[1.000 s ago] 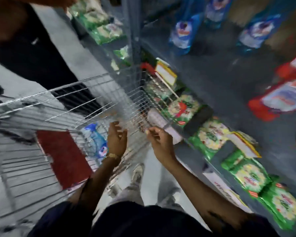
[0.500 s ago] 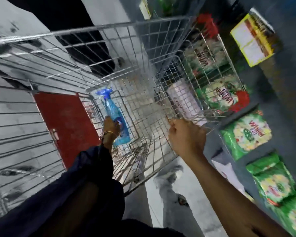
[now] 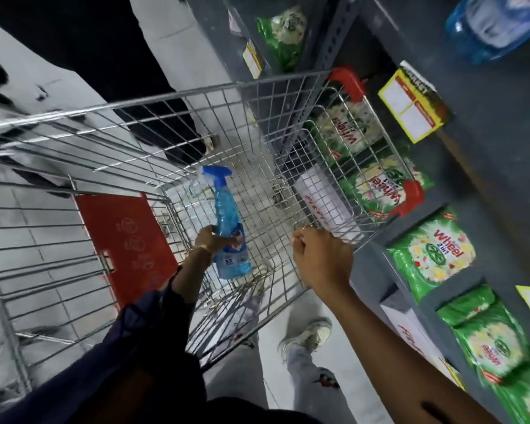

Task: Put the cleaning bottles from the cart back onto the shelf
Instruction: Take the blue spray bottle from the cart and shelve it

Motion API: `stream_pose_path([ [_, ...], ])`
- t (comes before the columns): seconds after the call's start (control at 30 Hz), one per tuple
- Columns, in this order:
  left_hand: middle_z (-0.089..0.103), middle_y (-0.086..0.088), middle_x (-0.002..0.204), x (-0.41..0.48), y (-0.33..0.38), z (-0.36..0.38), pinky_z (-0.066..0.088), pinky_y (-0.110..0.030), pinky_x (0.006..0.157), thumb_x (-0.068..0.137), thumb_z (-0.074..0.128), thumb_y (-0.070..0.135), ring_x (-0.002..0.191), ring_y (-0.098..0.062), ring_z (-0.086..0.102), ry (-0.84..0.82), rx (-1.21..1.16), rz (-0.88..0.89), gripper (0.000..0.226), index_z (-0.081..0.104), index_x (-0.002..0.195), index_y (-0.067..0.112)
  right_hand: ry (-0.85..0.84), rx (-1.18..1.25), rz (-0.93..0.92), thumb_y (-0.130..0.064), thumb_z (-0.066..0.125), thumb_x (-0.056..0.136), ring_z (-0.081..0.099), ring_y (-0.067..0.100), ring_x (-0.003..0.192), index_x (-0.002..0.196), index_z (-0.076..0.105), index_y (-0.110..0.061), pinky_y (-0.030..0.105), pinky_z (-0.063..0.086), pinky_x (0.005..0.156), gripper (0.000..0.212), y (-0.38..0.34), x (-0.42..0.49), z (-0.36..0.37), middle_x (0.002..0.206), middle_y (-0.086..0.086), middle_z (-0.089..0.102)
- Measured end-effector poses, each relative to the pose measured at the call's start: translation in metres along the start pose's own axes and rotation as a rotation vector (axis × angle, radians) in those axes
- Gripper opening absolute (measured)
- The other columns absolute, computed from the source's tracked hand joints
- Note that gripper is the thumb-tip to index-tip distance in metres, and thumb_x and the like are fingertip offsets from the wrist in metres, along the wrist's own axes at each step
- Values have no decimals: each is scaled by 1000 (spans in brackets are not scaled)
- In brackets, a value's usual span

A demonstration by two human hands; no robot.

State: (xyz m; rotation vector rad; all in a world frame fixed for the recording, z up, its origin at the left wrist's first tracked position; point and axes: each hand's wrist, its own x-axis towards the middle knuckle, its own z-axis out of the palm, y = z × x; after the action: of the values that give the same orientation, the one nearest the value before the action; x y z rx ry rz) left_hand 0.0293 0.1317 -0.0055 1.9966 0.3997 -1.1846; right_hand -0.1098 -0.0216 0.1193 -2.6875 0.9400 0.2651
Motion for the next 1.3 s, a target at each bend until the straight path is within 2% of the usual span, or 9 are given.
stream_pose_path([
  [0.07,64,-21,120,-25,19,0,54,-49,91,69,80,5,105,-35,64,-42,12,101,55,57,118,-1,22,82,2,-35,52,93,69,27,79,104,66,-28,27,33,62,19,1,-3,-3,92,2,75],
  [0.13,66,-19,114,-53,40,-3,58,-41,78,70,78,3,98,-33,66,-103,-11,230,49,58,115,0,-13,209,22,-39,44,97,68,29,87,111,63,-26,29,38,68,27,1,-2,-8,101,4,75],
  [0.23,71,-10,104,-104,78,-5,55,-25,58,69,78,3,84,-21,68,-230,-56,426,41,64,108,5,-236,741,107,-34,38,100,64,25,104,125,55,-16,39,50,83,35,5,3,-38,115,10,67],
  [0.37,78,4,87,-176,121,-1,57,-20,64,61,79,4,79,-10,72,-476,-91,659,41,70,100,10,-321,1251,87,-27,50,96,68,21,97,111,65,-18,46,57,83,23,31,-5,-93,111,13,70],
  [0.5,74,-2,103,-233,145,17,58,-25,73,74,67,16,92,-14,69,-653,-80,743,41,65,115,10,-238,1532,-5,-24,62,85,72,12,87,103,70,-21,25,59,63,20,66,-39,-145,95,-5,77],
  [0.6,73,-3,109,-256,151,37,59,-32,80,80,60,22,98,-16,69,-744,-37,736,36,65,116,17,-119,1549,10,-22,63,79,73,16,85,110,67,-10,28,60,64,33,85,-60,-162,94,0,77],
  [0.9,65,-14,123,-284,165,97,52,-36,90,90,53,11,108,-24,63,-859,74,743,33,60,122,10,163,1538,160,-6,55,92,72,9,77,107,67,-6,21,54,53,20,130,-99,-165,88,-3,78],
  [1.2,71,-2,117,-296,233,165,57,-25,84,84,57,18,106,-17,66,-846,107,1048,33,62,117,21,484,1525,124,-3,48,94,71,11,82,114,63,-4,27,59,65,25,160,-76,-209,87,-5,77],
  [1.3,69,9,116,-301,267,189,54,-18,83,89,54,13,110,-11,64,-851,75,1148,37,55,125,17,655,1502,134,1,45,95,69,22,97,121,58,-1,40,58,82,29,170,-48,-233,108,11,72],
])
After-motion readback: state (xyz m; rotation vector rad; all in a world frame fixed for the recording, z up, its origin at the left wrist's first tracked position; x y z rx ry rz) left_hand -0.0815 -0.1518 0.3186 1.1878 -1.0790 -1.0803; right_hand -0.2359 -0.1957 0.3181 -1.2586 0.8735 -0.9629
